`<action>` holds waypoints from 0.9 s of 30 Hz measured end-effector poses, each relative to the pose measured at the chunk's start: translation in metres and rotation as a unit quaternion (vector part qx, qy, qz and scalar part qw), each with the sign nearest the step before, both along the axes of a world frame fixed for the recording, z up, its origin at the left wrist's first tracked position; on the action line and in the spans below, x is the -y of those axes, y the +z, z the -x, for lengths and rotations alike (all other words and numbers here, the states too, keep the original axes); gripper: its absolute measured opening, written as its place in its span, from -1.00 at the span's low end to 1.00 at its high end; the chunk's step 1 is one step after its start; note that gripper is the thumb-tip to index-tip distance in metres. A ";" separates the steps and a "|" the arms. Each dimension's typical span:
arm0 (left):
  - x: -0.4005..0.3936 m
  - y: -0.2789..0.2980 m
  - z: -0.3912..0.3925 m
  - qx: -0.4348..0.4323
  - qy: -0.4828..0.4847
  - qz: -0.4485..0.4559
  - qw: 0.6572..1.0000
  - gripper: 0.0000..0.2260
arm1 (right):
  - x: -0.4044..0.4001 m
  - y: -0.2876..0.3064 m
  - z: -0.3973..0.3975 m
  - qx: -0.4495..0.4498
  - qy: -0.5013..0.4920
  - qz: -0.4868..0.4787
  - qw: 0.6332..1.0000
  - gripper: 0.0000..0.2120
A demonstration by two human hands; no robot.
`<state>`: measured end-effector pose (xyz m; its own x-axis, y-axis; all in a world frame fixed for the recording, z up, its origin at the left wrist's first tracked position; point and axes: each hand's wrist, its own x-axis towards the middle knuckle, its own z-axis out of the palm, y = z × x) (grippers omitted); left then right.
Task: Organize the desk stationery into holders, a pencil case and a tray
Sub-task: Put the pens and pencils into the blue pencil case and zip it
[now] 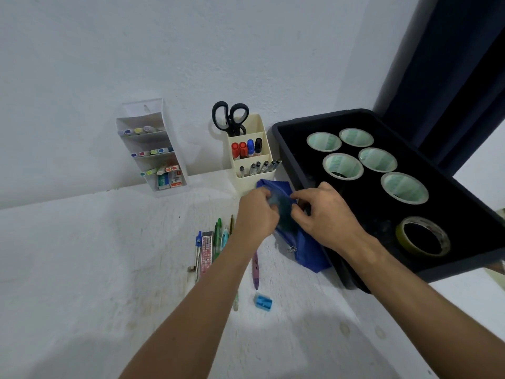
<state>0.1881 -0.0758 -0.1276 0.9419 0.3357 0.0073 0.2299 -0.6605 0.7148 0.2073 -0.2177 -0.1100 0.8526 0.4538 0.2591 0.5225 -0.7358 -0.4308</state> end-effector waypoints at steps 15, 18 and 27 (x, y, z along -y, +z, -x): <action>-0.003 -0.025 0.075 -0.122 -0.023 -0.148 0.981 -0.83 | 0.002 0.004 0.003 0.004 -0.035 -0.067 0.997 -0.78; -0.005 -0.021 0.074 -0.130 -0.007 -0.100 0.986 -0.88 | 0.002 0.001 0.003 0.000 -0.032 -0.039 0.999 -0.78; -0.032 0.041 0.063 -0.005 0.081 0.012 0.997 -0.80 | 0.000 0.007 0.006 -0.008 -0.032 -0.056 0.998 -0.79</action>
